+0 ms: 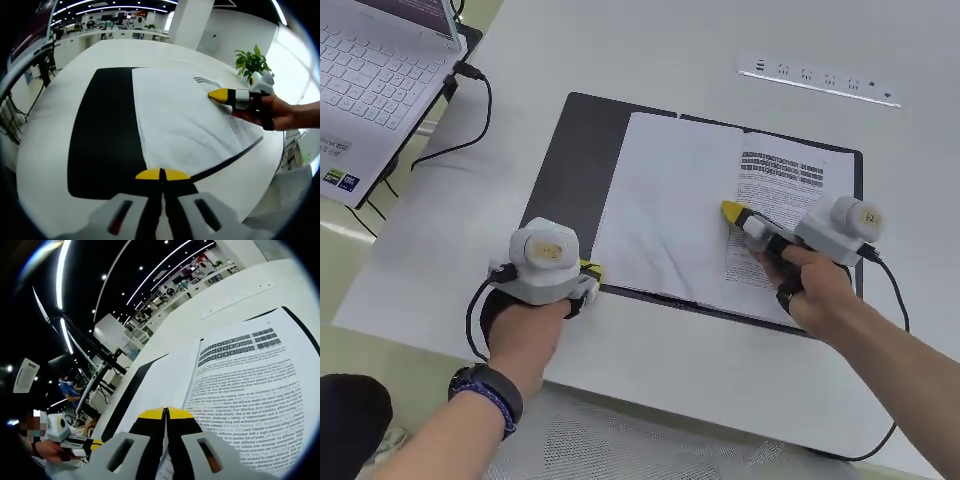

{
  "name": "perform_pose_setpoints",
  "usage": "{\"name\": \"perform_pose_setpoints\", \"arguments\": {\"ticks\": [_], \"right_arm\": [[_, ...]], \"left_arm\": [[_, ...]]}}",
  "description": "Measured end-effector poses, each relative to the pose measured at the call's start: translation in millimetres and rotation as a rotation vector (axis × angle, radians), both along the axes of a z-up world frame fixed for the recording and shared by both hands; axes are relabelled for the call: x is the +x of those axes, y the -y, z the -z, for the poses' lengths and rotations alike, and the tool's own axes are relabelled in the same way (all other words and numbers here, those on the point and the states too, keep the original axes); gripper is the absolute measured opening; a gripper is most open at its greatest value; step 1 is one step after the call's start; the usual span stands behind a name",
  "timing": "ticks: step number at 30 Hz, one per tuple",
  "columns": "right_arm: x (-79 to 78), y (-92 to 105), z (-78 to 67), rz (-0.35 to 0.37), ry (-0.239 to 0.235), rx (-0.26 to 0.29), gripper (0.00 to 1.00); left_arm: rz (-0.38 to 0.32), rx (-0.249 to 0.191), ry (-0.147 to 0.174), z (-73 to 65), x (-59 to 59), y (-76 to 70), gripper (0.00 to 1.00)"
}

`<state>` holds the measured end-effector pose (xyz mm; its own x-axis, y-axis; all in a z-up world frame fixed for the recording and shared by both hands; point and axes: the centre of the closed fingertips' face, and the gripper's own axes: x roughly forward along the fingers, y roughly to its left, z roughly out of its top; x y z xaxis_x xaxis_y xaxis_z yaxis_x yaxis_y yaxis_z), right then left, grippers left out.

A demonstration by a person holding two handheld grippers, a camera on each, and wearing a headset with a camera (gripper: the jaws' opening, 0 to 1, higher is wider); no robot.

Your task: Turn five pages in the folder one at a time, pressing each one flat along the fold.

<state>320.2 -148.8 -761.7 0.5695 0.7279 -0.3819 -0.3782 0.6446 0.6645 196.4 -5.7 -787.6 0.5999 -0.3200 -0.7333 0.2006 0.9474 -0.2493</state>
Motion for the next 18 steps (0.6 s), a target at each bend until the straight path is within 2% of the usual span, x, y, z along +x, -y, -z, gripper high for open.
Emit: {"name": "perform_pose_setpoints", "arguments": {"ticks": [6,18], "right_arm": [[3.4,-1.4,-3.0,0.008,0.009,0.010,0.00],[22.6,0.1,-3.7,0.068,0.001,0.033,0.00]], "left_arm": [[0.008,0.007,-0.004,1.7,1.3,-0.7,0.00],[0.015,0.011,-0.004,3.6,1.3,-1.4,0.00]]}}
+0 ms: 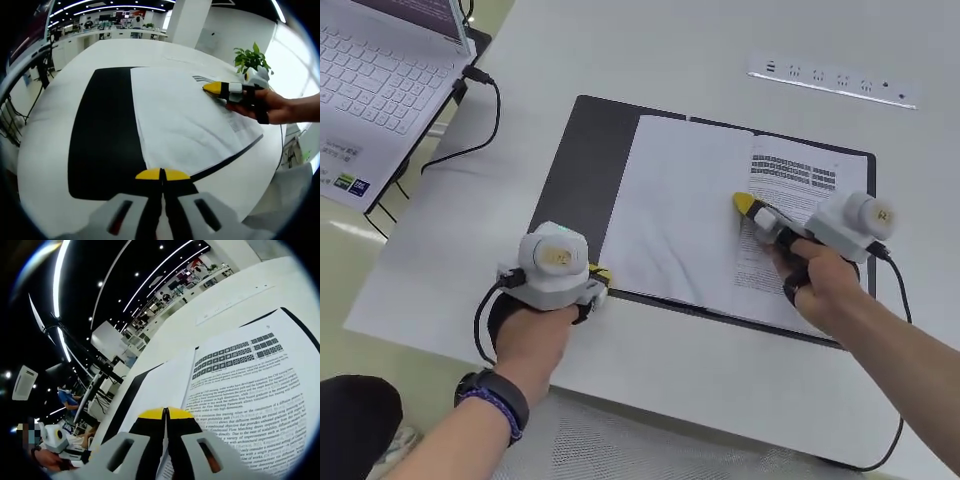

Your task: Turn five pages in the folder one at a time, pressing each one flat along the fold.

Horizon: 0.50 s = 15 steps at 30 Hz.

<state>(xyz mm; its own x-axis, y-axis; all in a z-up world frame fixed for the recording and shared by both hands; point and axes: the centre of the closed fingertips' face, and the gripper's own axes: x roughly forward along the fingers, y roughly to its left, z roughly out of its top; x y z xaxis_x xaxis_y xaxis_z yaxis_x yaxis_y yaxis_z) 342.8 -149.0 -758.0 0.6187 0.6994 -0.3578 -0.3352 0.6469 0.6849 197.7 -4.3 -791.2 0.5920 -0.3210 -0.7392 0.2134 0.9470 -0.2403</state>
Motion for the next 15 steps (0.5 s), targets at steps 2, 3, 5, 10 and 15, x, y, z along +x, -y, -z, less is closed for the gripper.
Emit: {"name": "perform_pose_setpoints", "arguments": {"ticks": [2,3,5,10,15], "right_arm": [[2.3,0.5,0.4,0.005,0.000,0.004,0.00],[3.4,1.0,0.9,0.008,-0.001,0.007,0.00],[8.0,2.0,1.5,0.026,-0.006,0.020,0.00],[23.8,4.1,2.0,0.073,-0.004,0.037,0.00],[37.8,7.3,1.7,0.130,-0.004,0.066,0.00]], "left_arm": [[0.000,-0.001,0.000,0.0,-0.1,-0.2,0.00],[0.001,-0.002,0.001,0.1,-0.1,-0.3,0.00],[0.002,-0.002,0.002,-0.1,-0.4,0.0,0.00],[0.007,0.000,0.002,0.2,-0.1,-0.1,0.00],[0.009,-0.002,0.001,-0.1,-0.2,-0.1,0.00]]}}
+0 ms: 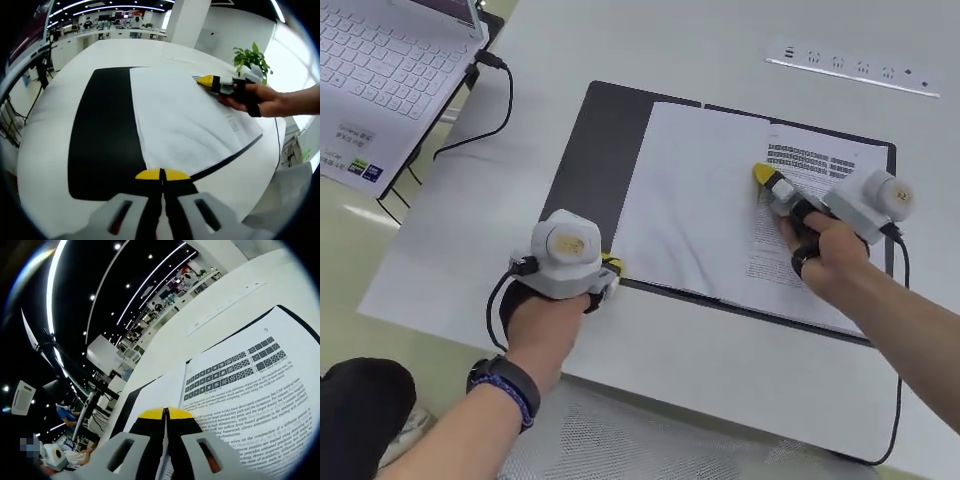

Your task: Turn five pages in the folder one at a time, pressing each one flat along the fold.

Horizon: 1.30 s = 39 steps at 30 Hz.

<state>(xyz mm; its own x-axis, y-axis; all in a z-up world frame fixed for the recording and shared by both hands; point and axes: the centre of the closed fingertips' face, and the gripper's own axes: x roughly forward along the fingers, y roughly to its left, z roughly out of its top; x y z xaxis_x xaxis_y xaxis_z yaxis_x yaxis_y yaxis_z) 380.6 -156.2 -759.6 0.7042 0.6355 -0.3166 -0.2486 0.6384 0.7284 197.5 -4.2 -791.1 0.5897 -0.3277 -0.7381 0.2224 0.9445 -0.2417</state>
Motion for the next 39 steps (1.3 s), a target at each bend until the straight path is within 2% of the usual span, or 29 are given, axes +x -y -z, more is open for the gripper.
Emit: {"name": "perform_pose_setpoints", "arguments": {"ticks": [8,21,22,30,34,39], "right_arm": [[15.9,0.5,-5.4,0.072,0.006,0.035,0.00],[43.1,-1.5,-8.2,0.121,0.011,0.046,0.00],[52.9,1.7,-2.4,0.127,0.009,0.046,0.00],[77.5,1.1,2.2,0.127,0.007,0.016,0.00],[93.4,6.3,9.1,0.155,-0.003,0.042,0.00],[100.0,8.8,15.9,0.134,0.016,0.031,0.00]], "left_arm": [[0.012,-0.003,0.000,1.0,0.3,0.2,0.00],[0.025,0.002,0.003,0.5,-0.1,0.5,0.00],[0.026,0.003,0.003,0.3,0.0,0.6,0.00],[0.027,0.001,0.003,0.1,0.7,0.3,0.00],[0.027,-0.001,0.004,0.3,0.9,0.3,0.00],[0.035,0.013,-0.003,0.2,1.0,1.2,0.00]]}}
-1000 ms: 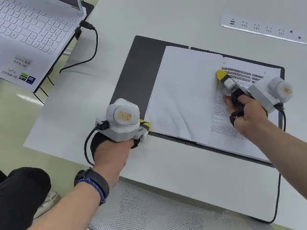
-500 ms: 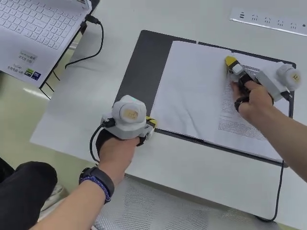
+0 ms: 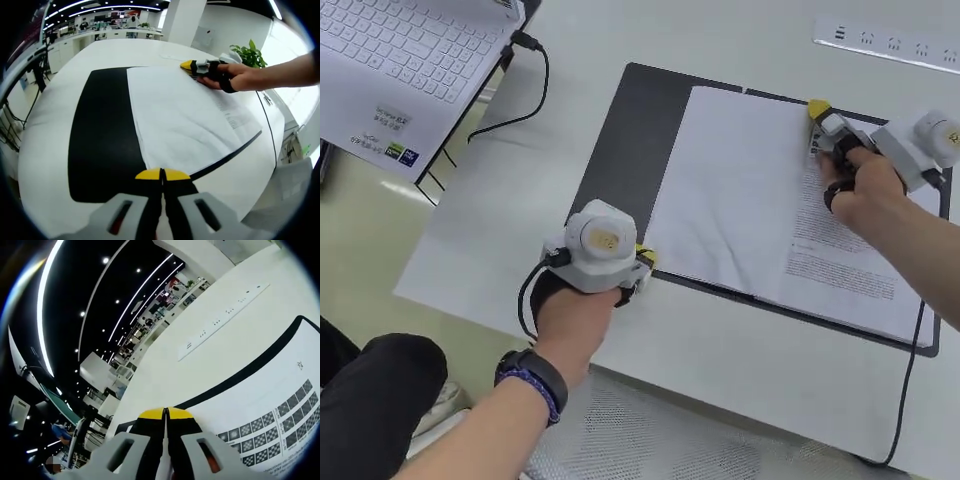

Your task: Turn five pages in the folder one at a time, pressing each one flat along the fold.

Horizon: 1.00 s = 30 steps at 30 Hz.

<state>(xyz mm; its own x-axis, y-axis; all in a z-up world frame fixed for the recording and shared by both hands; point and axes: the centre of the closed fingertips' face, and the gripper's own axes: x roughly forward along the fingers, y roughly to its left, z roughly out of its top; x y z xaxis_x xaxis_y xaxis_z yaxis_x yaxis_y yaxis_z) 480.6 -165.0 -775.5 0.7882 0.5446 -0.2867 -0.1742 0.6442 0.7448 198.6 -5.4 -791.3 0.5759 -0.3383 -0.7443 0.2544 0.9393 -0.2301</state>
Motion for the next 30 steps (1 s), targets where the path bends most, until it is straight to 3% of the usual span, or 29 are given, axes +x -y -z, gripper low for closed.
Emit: {"name": "perform_pose_setpoints", "arguments": {"ticks": [4,7,10,13,17,24,30], "right_arm": [[-3.6,-0.5,1.5,-0.018,0.000,0.000,0.00],[-20.1,-6.1,-1.3,-0.078,0.019,-0.007,0.00],[-30.3,-5.3,-1.9,-0.085,0.010,0.020,0.00],[-45.3,-9.7,-6.1,-0.116,0.024,-0.008,0.00],[-62.6,-13.7,-13.9,-0.120,0.024,-0.003,0.00],[-73.7,-13.2,-10.2,-0.143,0.029,-0.029,0.00],[-100.7,-16.2,-18.8,-0.138,0.031,-0.013,0.00]], "left_arm": [[0.004,0.007,0.003,0.3,-0.1,0.1,0.00],[0.004,0.004,0.005,0.3,-0.2,0.1,0.00],[0.007,0.008,0.005,0.4,0.1,0.3,0.00],[0.010,0.011,0.005,0.5,0.2,0.3,0.00],[0.012,0.011,0.008,0.5,0.0,0.3,0.00],[0.010,0.019,0.020,0.4,-0.4,0.1,0.00],[0.004,0.020,0.024,0.3,-0.3,-0.1,0.00]]}}
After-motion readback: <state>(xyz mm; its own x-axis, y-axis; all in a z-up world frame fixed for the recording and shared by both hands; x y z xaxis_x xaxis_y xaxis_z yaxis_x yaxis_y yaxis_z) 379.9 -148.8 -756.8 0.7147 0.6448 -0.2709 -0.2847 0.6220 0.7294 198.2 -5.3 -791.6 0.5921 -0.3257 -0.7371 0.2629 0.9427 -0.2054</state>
